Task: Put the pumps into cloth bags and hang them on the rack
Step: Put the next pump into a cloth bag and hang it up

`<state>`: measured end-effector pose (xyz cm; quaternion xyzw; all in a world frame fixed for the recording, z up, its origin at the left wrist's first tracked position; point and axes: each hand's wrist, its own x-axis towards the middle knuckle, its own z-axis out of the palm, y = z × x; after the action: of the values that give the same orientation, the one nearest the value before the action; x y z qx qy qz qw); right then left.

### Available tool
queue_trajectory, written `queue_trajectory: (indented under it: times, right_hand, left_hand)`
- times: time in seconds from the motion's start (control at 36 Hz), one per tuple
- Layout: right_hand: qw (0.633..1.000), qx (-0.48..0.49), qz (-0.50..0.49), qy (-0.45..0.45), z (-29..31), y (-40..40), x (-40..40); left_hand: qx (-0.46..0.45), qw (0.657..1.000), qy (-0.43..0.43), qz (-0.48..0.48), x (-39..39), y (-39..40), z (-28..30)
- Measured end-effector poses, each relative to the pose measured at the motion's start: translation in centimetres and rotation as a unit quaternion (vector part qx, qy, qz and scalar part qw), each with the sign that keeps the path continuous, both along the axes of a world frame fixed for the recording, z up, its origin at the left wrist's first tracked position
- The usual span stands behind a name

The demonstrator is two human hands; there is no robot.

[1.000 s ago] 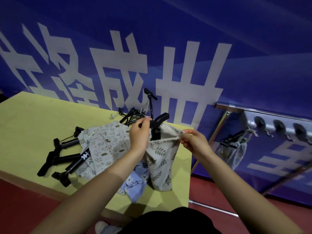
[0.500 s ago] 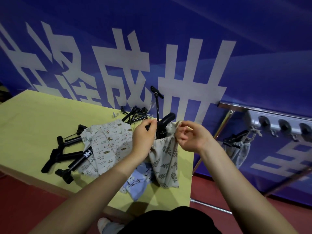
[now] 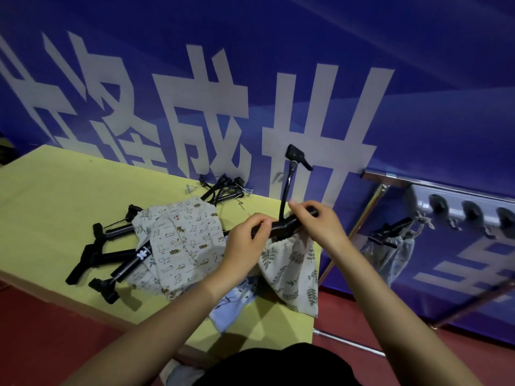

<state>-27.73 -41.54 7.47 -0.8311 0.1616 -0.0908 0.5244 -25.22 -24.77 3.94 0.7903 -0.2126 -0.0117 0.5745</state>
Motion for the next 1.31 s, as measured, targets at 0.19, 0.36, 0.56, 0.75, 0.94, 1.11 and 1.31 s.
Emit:
queue_trajectory:
  times: [0.19, 0.36, 0.56, 0.75, 0.94, 1.11, 1.31]
  right_hand:
    - [0.981, 0.185, 0.0, -0.053, -1.2, -0.9, 0.0]
    - [0.969, 0.241, 0.001, -0.063, -1.8, -0.7, 0.2]
    - [0.952, 0.295, -0.028, -0.077, -1.6, -1.8, 0.2]
    - [0.95, 0.3, -0.031, -0.083, -1.9, -2.2, -0.1]
    - [0.945, 0.312, -0.028, -0.094, -1.9, -1.9, 0.0]
    - [0.945, 0.308, -0.038, -0.099, -1.7, -2.1, 0.0]
    - [0.947, 0.299, -0.044, -0.105, -1.7, -2.1, -0.2]
  left_hand:
    - [-0.134, 0.962, 0.234, -0.033, 0.5, -0.2, -0.3]
    - [-0.149, 0.906, 0.392, -0.051, -0.1, -0.9, -1.6]
    - [0.007, 0.924, 0.38, 0.041, 0.2, -1.3, -3.8]
    - [0.047, 0.93, 0.36, 0.058, 0.5, -1.1, -4.9]
    - [0.186, 0.938, 0.293, 0.009, 0.9, -2.5, -4.7]
    - [0.237, 0.944, 0.229, -0.024, 0.9, -3.0, -5.0]
    - [0.168, 0.938, 0.303, -0.031, 1.1, -3.7, -5.6]
